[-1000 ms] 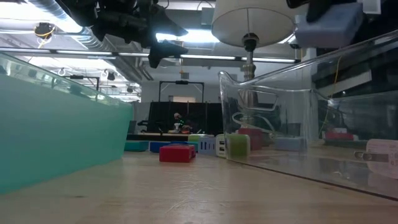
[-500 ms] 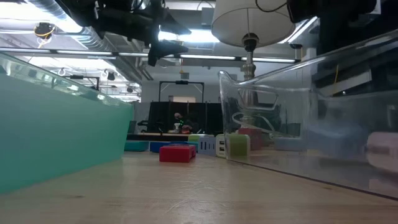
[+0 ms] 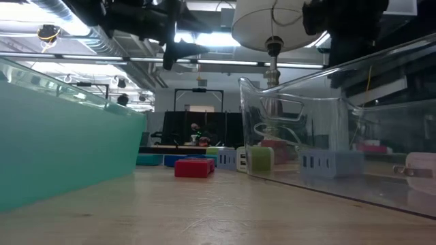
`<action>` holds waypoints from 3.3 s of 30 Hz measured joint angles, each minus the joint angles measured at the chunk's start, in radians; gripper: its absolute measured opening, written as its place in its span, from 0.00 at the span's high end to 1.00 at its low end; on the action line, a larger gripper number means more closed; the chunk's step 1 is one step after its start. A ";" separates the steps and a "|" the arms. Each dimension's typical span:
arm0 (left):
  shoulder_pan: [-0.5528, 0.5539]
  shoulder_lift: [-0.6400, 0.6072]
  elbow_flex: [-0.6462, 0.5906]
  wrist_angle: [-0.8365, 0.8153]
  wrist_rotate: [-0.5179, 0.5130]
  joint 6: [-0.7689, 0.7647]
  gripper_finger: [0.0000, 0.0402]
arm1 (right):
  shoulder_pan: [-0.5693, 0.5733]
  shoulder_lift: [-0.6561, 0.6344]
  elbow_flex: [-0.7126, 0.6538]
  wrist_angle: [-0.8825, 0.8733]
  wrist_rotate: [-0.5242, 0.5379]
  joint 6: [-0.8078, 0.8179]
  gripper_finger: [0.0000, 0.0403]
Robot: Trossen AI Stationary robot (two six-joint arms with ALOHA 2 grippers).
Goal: Pick & Place Office items
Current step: Put the top light blue charger adapter into the transparent bin
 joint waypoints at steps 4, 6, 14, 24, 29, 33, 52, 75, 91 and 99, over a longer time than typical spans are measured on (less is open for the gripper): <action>-0.047 0.000 0.000 0.005 -0.064 0.037 0.44 | -0.093 0.000 -0.003 -0.087 0.037 -0.029 0.41; -0.056 0.000 0.000 0.004 -0.073 0.029 0.44 | -0.142 0.000 -0.024 -0.083 0.052 -0.059 0.38; -0.067 0.000 0.000 -0.002 -0.090 0.030 0.44 | -0.290 0.000 -0.212 0.182 -0.043 -0.162 0.33; -0.067 0.000 0.000 -0.025 -0.071 0.038 0.44 | -0.397 0.000 -0.325 0.333 -0.139 -0.249 0.33; -0.067 0.000 0.000 -0.031 -0.059 0.038 0.44 | -0.431 0.000 -0.344 0.373 -0.191 -0.276 0.31; -0.067 0.000 0.000 -0.032 -0.057 0.032 0.44 | -0.457 0.001 -0.345 0.377 -0.182 -0.323 0.29; -0.067 0.000 0.001 -0.079 -0.055 0.026 0.44 | -0.518 0.250 -0.339 0.484 -0.184 -0.417 0.36; -0.044 0.000 0.002 0.006 -0.020 0.060 0.44 | -0.355 -0.214 -0.348 0.534 -0.346 0.000 0.49; -0.088 -0.003 0.002 0.001 0.050 0.050 0.44 | 0.097 -0.291 -0.345 0.683 -0.323 0.295 0.49; -0.282 -0.215 0.024 -0.061 -0.215 0.114 0.44 | 0.213 -0.219 -0.345 0.639 -0.322 0.384 0.49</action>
